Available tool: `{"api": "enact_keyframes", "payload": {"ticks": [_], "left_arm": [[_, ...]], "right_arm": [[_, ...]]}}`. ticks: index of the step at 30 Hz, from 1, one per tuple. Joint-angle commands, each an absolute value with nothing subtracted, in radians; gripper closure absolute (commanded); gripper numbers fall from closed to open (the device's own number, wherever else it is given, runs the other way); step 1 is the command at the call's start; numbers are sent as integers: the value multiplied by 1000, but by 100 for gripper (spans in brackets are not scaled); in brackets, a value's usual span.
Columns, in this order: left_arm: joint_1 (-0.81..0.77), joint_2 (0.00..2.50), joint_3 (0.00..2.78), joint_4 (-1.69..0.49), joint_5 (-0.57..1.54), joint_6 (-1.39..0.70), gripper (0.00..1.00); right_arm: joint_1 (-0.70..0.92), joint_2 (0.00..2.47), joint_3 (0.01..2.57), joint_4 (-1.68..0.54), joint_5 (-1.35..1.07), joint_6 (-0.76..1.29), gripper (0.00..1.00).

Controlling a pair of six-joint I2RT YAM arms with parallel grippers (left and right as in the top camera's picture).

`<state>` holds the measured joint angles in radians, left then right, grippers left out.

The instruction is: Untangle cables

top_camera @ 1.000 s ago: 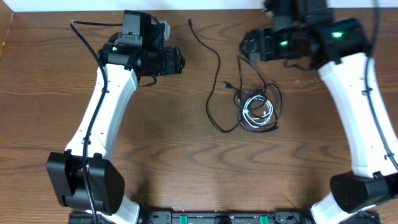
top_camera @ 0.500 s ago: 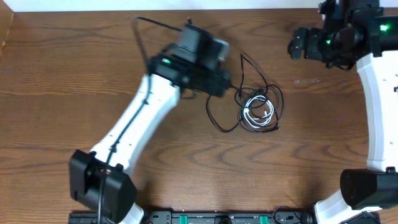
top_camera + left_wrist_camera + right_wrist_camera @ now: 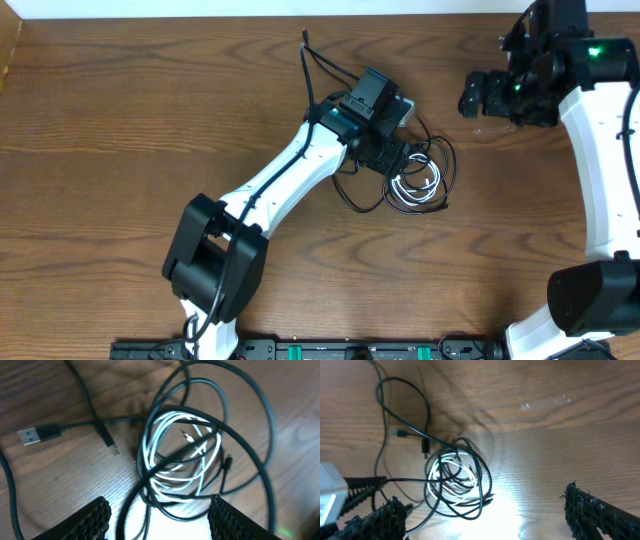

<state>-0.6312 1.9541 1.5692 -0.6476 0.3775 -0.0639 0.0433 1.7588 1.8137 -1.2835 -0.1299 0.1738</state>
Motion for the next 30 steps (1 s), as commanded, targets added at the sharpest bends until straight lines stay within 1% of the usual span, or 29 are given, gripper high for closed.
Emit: {"api": "enact_keyframes", "payload": {"ticks": [1,2,3,5,7,12,16,18,21,23,30], "left_arm": [[-631,1996,1562,-642,346,-115,47],[-630,2017,1562,-643,345,-142,81],[-629,2020,1562,-643,345,-151,92],[-627,2017,1563,-641,313,-171,92],[-625,1994,1575,-646,235,-198,92],[-618,1872,1647,-661,143,-197,93],[-610,1750,1713,-657,144,-197,93],[-610,1693,1723,-649,145,-209,93],[-610,1628,1723,-649,150,-255,93],[-610,1602,1723,-650,157,-272,92],[-610,1587,1723,-648,266,-273,93]], "right_arm": [[43,1758,1768,-1267,-123,159,1],[43,1758,1750,-1256,-123,159,1],[43,1758,1744,-1253,-123,159,1],[43,1758,1731,-1244,-123,159,1],[43,1758,1718,-1231,-141,159,1],[43,1758,1669,-1178,-232,159,2],[47,1758,1617,-1115,-359,105,10],[56,1758,1586,-1075,-426,87,16],[82,1758,1533,-997,-478,88,30],[106,1758,1496,-939,-498,89,36],[209,1759,1431,-767,-542,119,36]]}}
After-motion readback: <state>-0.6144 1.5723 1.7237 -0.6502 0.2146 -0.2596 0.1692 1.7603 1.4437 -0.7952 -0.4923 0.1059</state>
